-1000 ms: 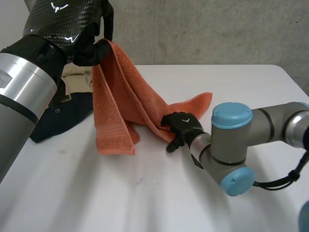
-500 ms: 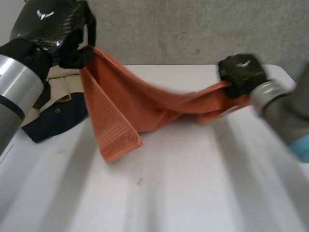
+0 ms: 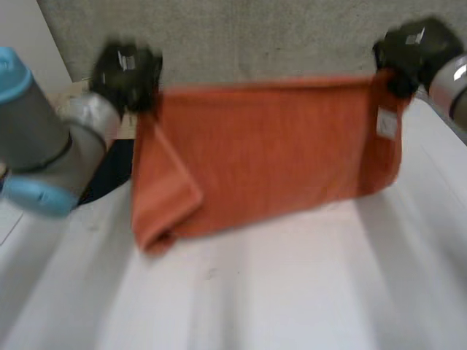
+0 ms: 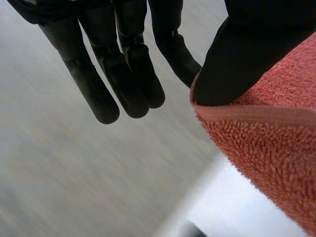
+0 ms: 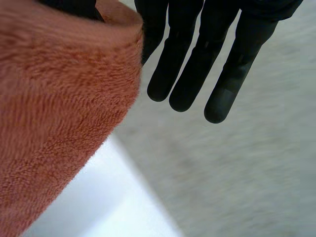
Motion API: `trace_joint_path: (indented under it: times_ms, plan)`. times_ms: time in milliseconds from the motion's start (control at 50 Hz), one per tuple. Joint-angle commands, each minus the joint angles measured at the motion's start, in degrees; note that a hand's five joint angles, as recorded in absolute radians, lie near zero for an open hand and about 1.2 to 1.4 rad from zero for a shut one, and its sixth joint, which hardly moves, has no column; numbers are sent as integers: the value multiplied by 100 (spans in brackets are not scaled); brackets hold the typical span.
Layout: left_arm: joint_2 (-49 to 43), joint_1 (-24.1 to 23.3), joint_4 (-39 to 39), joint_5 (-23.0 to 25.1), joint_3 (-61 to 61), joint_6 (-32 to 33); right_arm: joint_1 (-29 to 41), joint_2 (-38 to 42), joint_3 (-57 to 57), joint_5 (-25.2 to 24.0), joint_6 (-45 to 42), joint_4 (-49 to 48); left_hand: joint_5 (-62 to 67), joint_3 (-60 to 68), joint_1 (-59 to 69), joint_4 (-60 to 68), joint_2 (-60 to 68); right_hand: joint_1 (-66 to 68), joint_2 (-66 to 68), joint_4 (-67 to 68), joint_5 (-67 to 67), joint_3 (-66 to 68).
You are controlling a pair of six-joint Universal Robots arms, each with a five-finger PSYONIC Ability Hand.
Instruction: Fold the laundry.
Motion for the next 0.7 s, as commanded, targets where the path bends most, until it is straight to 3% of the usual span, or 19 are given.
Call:
trace_joint_path:
  times_ms: [20,100,260,420,520,660,700]
  plan:
    - [-74,-8,1556,-44,1623,-65,90,255,-829,885,990,-2773,1399,1153,1355,1122,1131,1533,1258,1141,1307,1179]
    - [110,-149,1927,-27,1527,-74,108,35,-698,912,1078,-3645,1399,1153,1355,1122,1131,1533,1258,1141,1307,1179]
    - [1094,-404,1663,0,-45,-56,117,-334,329,552,1096,-3575,1399,1153,1355,1122,1131,1533,1258,1141,1307,1179]
    - [1666,-413,1461,44,-2180,-12,3,-966,2323,-98,1113,-2900,1399,1153,1355,1122,1131,1533,1258,1141,1307,1179]
    - [1265,-404,1592,61,-3349,5,-226,-1064,3344,-389,1017,-2652,1399,1153,1355,1122,1131,1533,1258,1141,1307,1179]
    - [41,-316,1584,53,-3395,233,-411,-828,4127,-565,579,-2679,1399,1153,1355,1122,1131,1533,1258,1141,1307,1179]
    - [-118,-290,1584,53,-3378,391,-411,-678,4145,-548,446,-2670,415,169,371,138,146,1533,1258,1141,1307,1179]
